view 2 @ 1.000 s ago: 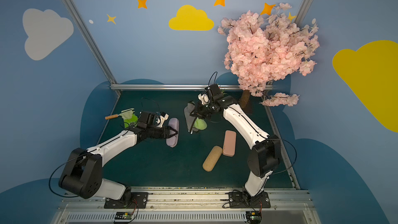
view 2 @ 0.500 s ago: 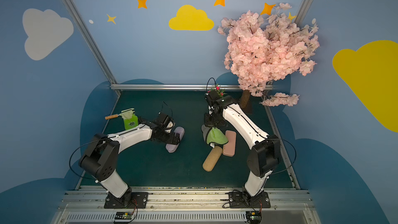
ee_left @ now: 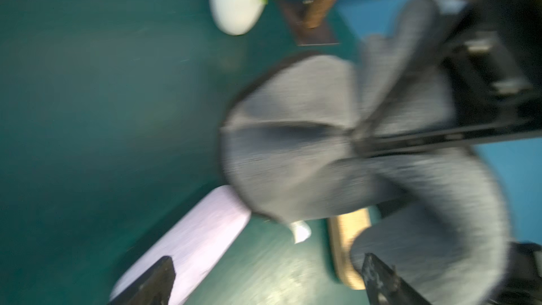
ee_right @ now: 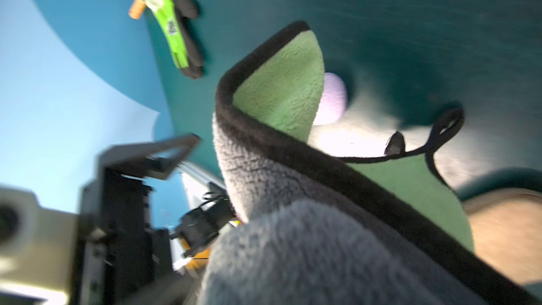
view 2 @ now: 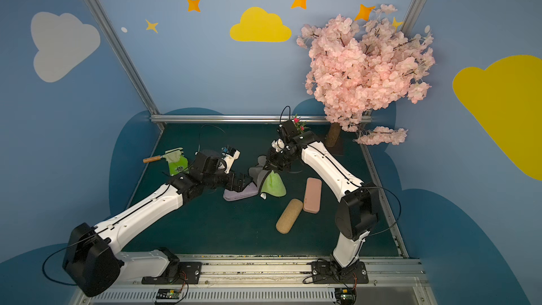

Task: Wipe the eyeglass case
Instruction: Place the cleaning item at the center of the board.

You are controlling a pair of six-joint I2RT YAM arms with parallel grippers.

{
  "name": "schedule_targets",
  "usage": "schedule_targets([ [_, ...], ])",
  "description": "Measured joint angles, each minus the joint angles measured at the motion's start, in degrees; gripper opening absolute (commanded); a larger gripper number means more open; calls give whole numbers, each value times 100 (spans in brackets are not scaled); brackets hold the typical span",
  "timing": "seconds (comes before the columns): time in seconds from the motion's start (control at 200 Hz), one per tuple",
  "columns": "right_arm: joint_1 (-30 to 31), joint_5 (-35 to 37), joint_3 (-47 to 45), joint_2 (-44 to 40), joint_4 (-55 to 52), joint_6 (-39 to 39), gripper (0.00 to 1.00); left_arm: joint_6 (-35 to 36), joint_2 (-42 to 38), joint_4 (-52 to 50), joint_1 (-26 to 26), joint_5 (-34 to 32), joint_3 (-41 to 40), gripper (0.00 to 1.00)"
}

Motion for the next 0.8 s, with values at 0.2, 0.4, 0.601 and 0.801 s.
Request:
schedule_targets([
  [0.2,76,-809,-350,61,903,942,0,-28,588,573,-299,404,111,99],
  [0.4,96,-1456,-715,-72,1786,1709,16,85,881,920,-120,413,81,32],
  [0.601,-31,-1869,-1261,-354,2551,2323,29,179,190,1779,-63,2,-664,3],
  [0.801,-422,-2087,-1132,-426,2201,2028,42,299,-450,1683,280,-348,-863,3],
])
